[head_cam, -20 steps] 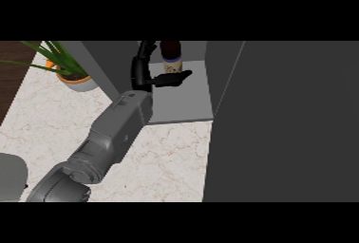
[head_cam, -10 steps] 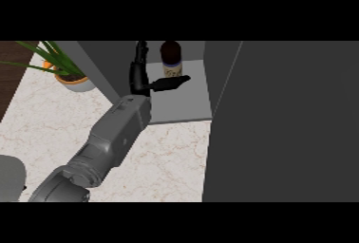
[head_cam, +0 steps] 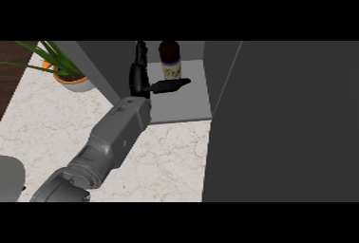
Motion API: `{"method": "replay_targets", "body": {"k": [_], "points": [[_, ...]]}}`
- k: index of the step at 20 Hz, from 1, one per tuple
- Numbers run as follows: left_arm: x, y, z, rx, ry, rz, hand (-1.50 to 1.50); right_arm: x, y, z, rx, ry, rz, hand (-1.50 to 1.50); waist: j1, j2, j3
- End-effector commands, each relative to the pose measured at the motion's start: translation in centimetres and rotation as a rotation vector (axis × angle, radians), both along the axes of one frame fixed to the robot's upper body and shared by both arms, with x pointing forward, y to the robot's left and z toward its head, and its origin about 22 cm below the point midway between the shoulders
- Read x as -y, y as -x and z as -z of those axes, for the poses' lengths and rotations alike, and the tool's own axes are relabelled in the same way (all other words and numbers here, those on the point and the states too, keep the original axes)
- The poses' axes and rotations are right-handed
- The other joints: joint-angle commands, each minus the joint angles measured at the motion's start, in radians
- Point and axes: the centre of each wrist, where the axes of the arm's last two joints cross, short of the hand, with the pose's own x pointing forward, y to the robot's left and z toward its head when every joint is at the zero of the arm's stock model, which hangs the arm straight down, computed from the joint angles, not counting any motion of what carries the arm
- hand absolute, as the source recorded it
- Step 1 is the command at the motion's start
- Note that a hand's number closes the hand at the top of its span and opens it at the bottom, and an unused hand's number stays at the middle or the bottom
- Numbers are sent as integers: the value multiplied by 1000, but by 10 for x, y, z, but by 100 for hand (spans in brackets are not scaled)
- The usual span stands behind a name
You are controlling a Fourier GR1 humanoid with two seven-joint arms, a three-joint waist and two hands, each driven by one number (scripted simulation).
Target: Pick up the wine, place it into the cabinet and close the cabinet
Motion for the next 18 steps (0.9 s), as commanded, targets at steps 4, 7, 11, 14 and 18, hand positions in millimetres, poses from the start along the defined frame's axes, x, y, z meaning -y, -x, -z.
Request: {"method": "replay_targets", "body": {"k": [4,7,11,14,18], "points": [[-6,6,11,-17,0,64,-150,6,13,-14,5,5,-2,-150,21,-7,-2],[-15,18,33,6,39,58,-150,0,3,-6,-7,-13,-29,-150,2,0,-2],[-13,15,28,-17,48,101,-150,-8,5,-4,10,-20,2,-150,21,-4,-3],[-13,15,27,2,87,105,-150,-6,14,-11,-6,-26,-23,-150,21,-12,-3],[-6,7,13,1,146,109,-150,2,3,-1,5,-20,-23,-150,5,-10,-1]]}}
